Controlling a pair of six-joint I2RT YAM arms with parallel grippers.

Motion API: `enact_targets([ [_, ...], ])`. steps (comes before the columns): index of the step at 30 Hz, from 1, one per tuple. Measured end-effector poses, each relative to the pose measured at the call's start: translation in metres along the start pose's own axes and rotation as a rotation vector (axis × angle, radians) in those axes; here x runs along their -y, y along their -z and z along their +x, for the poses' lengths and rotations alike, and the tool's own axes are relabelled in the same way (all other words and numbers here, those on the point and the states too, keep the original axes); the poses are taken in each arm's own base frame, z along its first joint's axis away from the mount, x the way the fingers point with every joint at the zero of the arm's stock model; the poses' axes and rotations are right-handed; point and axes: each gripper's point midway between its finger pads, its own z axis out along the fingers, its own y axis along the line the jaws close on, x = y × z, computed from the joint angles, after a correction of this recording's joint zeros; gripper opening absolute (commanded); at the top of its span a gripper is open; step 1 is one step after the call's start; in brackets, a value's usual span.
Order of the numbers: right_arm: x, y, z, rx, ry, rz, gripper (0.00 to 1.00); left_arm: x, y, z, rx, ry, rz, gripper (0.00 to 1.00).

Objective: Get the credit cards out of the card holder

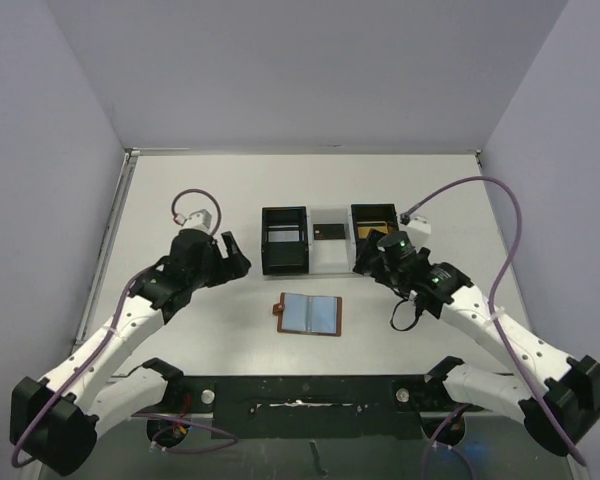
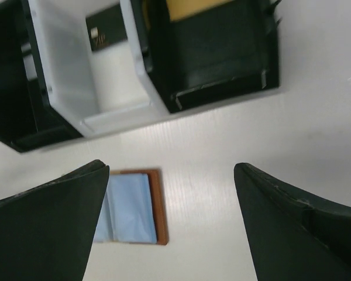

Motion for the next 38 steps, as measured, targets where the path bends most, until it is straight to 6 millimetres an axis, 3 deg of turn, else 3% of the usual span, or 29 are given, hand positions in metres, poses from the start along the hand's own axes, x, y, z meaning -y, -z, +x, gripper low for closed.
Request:
enact_targets([
  [5,0.018,0.035,-0.066,0.296,0.057,0.010,0.99,-0.028,0.025,-0.051,0.148,0.073,-0.079,0.79],
  [9,0.029,0.069,-0.105,0.489,0.116,0.027,0.98,-0.038,0.045,-0.081,0.248,0.084,-0.166,0.79],
  [15,0.038,0.122,-0.154,0.680,0.191,0.078,0.98,-0.050,0.093,-0.129,0.428,0.099,-0.312,0.79],
  [21,0.038,0.169,-0.197,0.807,0.213,0.133,0.98,-0.049,0.147,-0.175,0.595,0.104,-0.387,0.79],
  [25,0.047,0.167,-0.209,0.809,0.241,0.190,0.98,-0.048,0.164,-0.188,0.644,0.093,-0.408,0.79],
  [30,0.069,0.136,-0.226,0.698,0.218,0.235,0.98,-0.051,0.163,-0.186,0.629,0.063,-0.428,0.79],
  [34,0.067,0.109,-0.213,0.589,0.227,0.191,0.98,-0.051,0.161,-0.185,0.618,0.047,-0.430,0.79],
  [38,0.060,0.107,-0.206,0.559,0.234,0.136,0.98,-0.051,0.162,-0.185,0.618,0.044,-0.430,0.79],
])
